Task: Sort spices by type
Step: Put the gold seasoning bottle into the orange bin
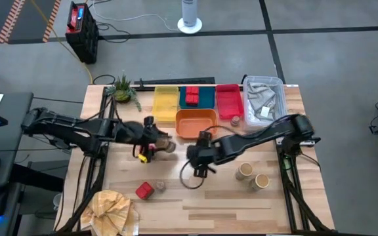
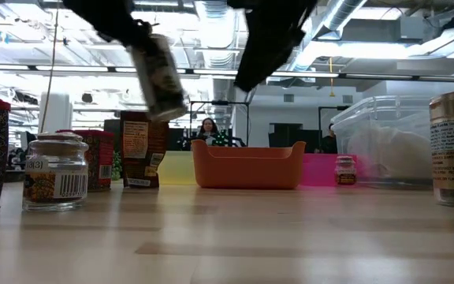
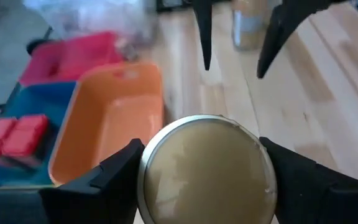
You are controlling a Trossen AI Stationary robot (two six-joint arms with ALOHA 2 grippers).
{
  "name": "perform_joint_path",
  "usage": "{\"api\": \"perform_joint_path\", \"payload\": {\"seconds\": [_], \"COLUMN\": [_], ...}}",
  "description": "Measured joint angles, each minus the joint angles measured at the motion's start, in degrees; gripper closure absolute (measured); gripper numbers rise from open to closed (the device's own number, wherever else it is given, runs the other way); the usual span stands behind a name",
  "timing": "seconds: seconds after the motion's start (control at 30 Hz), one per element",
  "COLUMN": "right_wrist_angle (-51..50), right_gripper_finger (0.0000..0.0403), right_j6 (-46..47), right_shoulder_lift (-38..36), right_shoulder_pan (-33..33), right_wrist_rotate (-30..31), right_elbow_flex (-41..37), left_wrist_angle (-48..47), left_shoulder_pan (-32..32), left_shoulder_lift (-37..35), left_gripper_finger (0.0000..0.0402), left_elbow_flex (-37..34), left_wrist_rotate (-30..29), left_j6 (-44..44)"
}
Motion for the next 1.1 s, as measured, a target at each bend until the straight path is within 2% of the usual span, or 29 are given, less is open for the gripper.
{"api": "perform_joint_path", "payload": {"seconds": [0.23, 0.33, 0.47, 0.67, 0.83, 1.1], "right_wrist_angle": [13.6, 16.9, 21.6, 22.6, 19.8, 15.7], "right_gripper_finger": [0.0113, 0.0113, 0.0113, 0.0113, 0.0113, 0.0112], "right_j6": [0.0, -1.0, -2.1, -2.7, -2.5, -2.1], "right_shoulder_lift": [-16.4, -20.8, -24.5, -26.0, -26.8, -29.7], "right_shoulder_pan": [0.0, -0.5, -2.3, -2.5, -1.2, 0.9], "right_wrist_rotate": [7.9, 10.0, 10.5, 10.5, 10.5, 10.2], "right_elbow_flex": [-17.5, -23.2, -29.0, -31.6, -31.7, -31.7], "left_wrist_angle": [7.6, 8.4, 8.1, 3.9, -0.7, -1.6], "left_shoulder_pan": [11.4, 15.2, 17.8, 19.6, 21.3, 21.7], "left_shoulder_lift": [3.9, 7.6, 15.2, 27.7, 35.0, 37.0], "left_gripper_finger": [0.0133, 0.0133, 0.0133, 0.0133, 0.0133, 0.0115], "left_elbow_flex": [0.7, 3.7, 10.0, 18.7, 22.6, 23.3], "left_wrist_rotate": [6.5, 10.0, 11.0, 11.1, 12.3, 12.8], "left_j6": [2.2, 1.8, 3.6, 6.2, 6.3, 6.4]}}
